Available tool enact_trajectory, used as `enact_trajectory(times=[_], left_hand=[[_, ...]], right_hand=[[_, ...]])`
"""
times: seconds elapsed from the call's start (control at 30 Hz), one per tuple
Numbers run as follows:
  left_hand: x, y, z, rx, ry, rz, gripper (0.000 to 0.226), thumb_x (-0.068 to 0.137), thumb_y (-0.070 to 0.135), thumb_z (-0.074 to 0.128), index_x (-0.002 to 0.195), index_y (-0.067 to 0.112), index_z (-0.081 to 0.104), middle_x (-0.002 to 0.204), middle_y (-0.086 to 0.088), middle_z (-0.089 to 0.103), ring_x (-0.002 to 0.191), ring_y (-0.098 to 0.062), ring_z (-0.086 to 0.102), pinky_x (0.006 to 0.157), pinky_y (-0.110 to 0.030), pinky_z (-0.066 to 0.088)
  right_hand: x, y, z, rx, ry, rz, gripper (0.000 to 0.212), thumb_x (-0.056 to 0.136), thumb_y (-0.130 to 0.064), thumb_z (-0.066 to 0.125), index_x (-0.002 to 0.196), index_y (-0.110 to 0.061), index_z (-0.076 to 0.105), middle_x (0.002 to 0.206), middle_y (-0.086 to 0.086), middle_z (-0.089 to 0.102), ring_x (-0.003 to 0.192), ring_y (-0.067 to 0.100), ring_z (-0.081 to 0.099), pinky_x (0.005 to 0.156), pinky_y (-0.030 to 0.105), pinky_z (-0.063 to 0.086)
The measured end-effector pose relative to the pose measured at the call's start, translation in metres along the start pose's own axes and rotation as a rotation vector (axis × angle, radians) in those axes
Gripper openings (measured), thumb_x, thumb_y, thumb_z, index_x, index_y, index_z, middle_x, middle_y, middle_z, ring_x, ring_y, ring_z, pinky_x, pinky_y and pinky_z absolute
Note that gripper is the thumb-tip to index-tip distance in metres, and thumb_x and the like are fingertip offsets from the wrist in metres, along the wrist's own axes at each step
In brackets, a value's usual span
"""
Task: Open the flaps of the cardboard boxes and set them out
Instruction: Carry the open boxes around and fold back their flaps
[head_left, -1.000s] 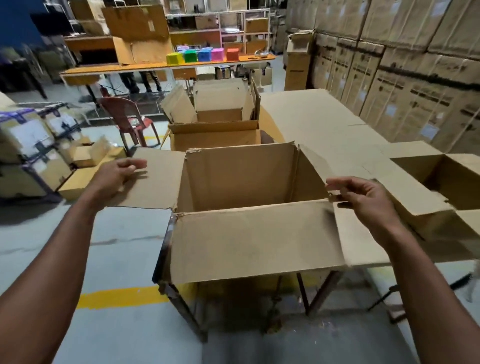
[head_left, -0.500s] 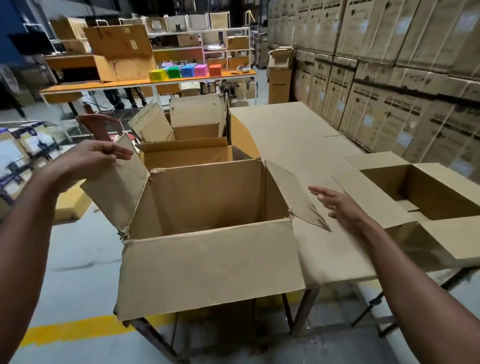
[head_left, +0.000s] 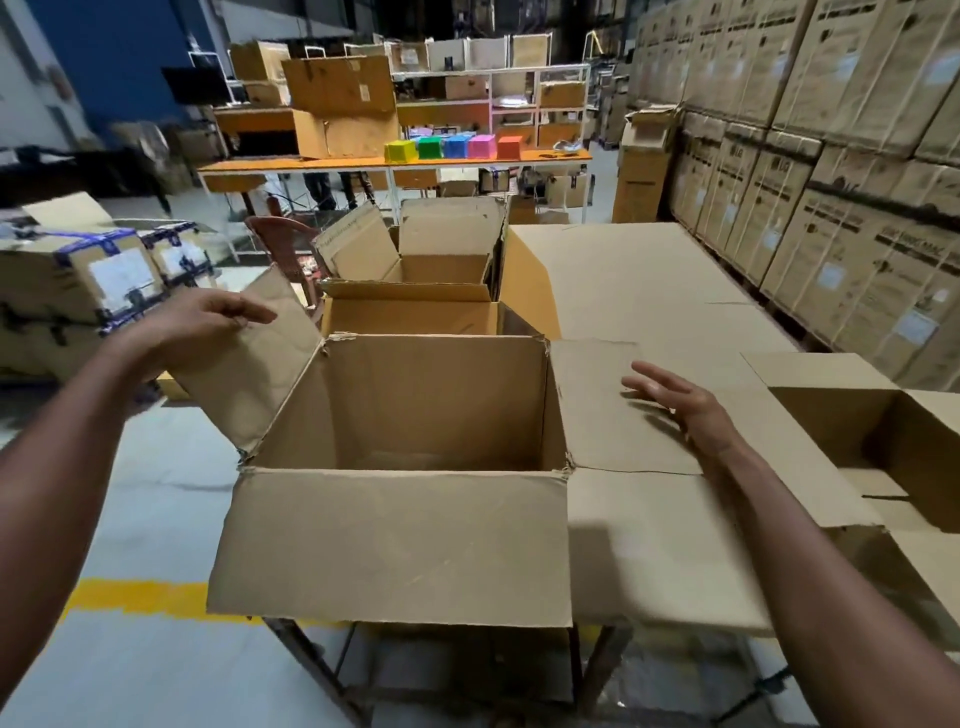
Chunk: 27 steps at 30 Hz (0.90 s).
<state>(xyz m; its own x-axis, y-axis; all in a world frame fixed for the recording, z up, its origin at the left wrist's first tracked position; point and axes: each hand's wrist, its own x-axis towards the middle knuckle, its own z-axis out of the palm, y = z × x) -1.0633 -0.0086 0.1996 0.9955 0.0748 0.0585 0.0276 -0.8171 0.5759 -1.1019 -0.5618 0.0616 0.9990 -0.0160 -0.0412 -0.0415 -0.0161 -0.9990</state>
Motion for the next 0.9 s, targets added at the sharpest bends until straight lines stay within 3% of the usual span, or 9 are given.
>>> enact_trajectory(times=[0.13,0.2,0.27,0.37,0.5,0.6,0.7,0.8,0.9], left_hand=[[-0.002,-0.002,-0.005,0.002,-0.019,0.005,0.04,0.103,0.004,0.047,0.103,0.037,0.07,0.125,0.0,0.061,0.089,-0.01,0.055,0.069,-0.025,0.043],[-0.001,-0.001,-0.007,0.005,-0.036,0.009,0.039,0.103,0.004,0.046,0.108,0.035,0.07,0.126,0.004,0.06,0.101,-0.013,0.055,0.073,-0.024,0.042],[0.003,-0.001,-0.011,0.024,-0.055,0.008,0.038,0.103,0.006,0.045,0.117,0.03,0.071,0.129,0.004,0.06,0.11,-0.017,0.055,0.079,-0.026,0.042],[0.009,-0.001,-0.015,0.016,-0.097,0.029,0.04,0.101,0.004,0.047,0.121,0.028,0.071,0.129,0.004,0.061,0.107,-0.012,0.056,0.085,-0.029,0.045],[0.014,-0.001,-0.017,0.082,-0.152,0.082,0.043,0.099,-0.002,0.047,0.125,0.024,0.069,0.129,0.005,0.061,0.112,-0.01,0.051,0.092,-0.028,0.038],[0.014,-0.004,-0.015,0.178,-0.165,0.105,0.057,0.09,-0.008,0.04,0.125,0.025,0.07,0.135,0.005,0.061,0.118,-0.017,0.053,0.092,-0.032,0.041],[0.016,-0.011,-0.013,0.166,-0.159,0.145,0.053,0.089,-0.009,0.045,0.126,0.019,0.07,0.139,-0.003,0.062,0.128,-0.02,0.056,0.097,-0.029,0.043],[0.017,-0.019,-0.017,0.122,-0.143,0.129,0.048,0.09,-0.01,0.047,0.128,0.012,0.068,0.134,-0.008,0.065,0.122,-0.02,0.06,0.095,-0.026,0.043],[0.012,-0.027,-0.019,0.094,-0.103,0.129,0.051,0.089,-0.011,0.046,0.132,0.009,0.064,0.134,-0.009,0.065,0.123,-0.021,0.059,0.097,-0.028,0.043]], right_hand=[[0.009,-0.04,0.007,-0.107,-0.069,-0.033,0.037,0.096,-0.01,0.058,0.129,-0.024,0.066,0.126,-0.004,0.07,0.113,0.02,0.068,0.099,0.036,0.052],[0.011,-0.063,0.016,-0.212,-0.08,-0.061,0.037,0.096,-0.007,0.06,0.126,-0.025,0.069,0.123,-0.005,0.071,0.11,0.017,0.07,0.085,0.028,0.057],[0.013,-0.082,0.027,-0.347,-0.076,-0.085,0.035,0.095,-0.008,0.062,0.123,-0.027,0.071,0.119,-0.008,0.072,0.108,0.009,0.068,0.084,0.025,0.053],[0.018,-0.099,0.049,-0.482,-0.092,-0.067,0.032,0.094,-0.007,0.064,0.118,-0.025,0.074,0.114,-0.006,0.073,0.11,0.007,0.065,0.089,0.027,0.049],[0.019,-0.12,0.08,-0.665,-0.071,-0.061,0.043,0.092,0.011,0.054,0.118,-0.019,0.073,0.114,-0.001,0.069,0.102,0.002,0.061,0.07,0.017,0.048],[0.022,-0.132,0.102,-0.849,-0.054,-0.082,0.051,0.087,0.018,0.05,0.119,-0.014,0.073,0.118,0.0,0.071,0.101,0.003,0.062,0.077,0.013,0.043],[0.026,-0.135,0.121,-0.991,-0.007,-0.099,0.05,0.085,0.019,0.052,0.117,-0.013,0.074,0.119,0.004,0.072,0.103,0.01,0.063,0.087,0.021,0.043],[0.022,-0.136,0.133,-1.065,0.056,-0.103,0.045,0.087,0.014,0.058,0.116,-0.017,0.075,0.118,0.0,0.072,0.094,0.006,0.062,0.077,0.018,0.045],[0.012,-0.137,0.143,-1.094,0.11,-0.108,0.047,0.085,0.013,0.062,0.121,-0.015,0.072,0.126,0.0,0.069,0.108,0.01,0.062,0.086,0.02,0.046]])
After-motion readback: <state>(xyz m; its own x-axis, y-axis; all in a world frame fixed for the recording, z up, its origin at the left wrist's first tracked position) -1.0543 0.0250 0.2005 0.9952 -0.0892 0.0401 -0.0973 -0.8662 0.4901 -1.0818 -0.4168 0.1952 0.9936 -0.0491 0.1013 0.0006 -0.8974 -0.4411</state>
